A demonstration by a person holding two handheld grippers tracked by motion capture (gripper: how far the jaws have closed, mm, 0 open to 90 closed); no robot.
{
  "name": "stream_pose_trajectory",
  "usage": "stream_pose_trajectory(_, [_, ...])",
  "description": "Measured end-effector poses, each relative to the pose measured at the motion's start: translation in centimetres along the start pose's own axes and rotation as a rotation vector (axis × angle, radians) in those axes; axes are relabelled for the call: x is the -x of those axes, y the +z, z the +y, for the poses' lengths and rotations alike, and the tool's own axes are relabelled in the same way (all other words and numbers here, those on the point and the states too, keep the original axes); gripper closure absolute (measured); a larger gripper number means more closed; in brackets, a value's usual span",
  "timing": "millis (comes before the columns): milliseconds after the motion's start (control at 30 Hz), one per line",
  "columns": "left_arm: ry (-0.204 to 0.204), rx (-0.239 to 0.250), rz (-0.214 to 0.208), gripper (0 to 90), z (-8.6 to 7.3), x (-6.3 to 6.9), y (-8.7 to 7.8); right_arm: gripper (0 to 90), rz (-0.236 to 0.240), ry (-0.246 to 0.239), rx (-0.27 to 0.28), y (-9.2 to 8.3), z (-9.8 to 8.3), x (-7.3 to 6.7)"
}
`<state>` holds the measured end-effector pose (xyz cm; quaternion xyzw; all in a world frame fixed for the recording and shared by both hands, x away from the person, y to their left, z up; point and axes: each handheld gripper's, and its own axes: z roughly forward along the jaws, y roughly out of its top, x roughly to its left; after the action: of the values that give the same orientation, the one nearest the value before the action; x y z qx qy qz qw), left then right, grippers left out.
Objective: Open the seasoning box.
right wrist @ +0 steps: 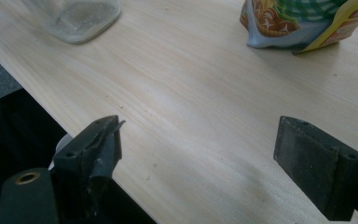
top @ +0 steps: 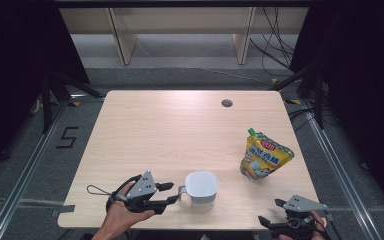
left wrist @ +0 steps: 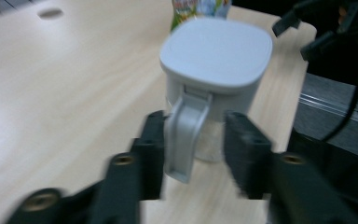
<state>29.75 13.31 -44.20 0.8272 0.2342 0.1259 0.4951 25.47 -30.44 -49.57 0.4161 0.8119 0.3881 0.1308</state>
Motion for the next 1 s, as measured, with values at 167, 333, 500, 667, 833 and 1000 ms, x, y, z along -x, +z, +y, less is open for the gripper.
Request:
stream_pose_trajectory(167, [0.008, 0.016, 0.001, 84.5, 1.0, 0.0, -0.2, 17.4, -0.013, -0.017, -0.005, -0.1, 0.0, 0.3])
stream_pose_trajectory(333, [0.016, 0.012, -0.020, 88.7, 1.6, 0.0, 0.3, 18.5, 0.008, -0.011, -0.007, 0.1, 0.1, 0.2])
stream_pose_trajectory(500, [0.020, 0.017, -0.014, 89.0, 2.5, 0.0, 0.6, 19.2, 0.011, -0.027, -0.003, 0.2, 0.1, 0.3])
stream_pose_trajectory(667, [0.029, 0.012, -0.017, 89.0, 3.2, -0.2, 1.2, 20.9, 0.011, -0.017, -0.011, 0.1, 0.1, 0.0])
stream_pose_trajectory(833, [0.014, 0.007, -0.024, 89.0, 3.3, -0.4, 1.8, 21.9, -0.003, -0.047, -0.004, 0.0, 0.1, 0.1])
stream_pose_trajectory(1000, [0.025, 0.007, -0.032, 89.0, 3.3, -0.5, 2.1, 22.9, 0.001, -0.005, 0.010, 0.1, 0.2, -0.4])
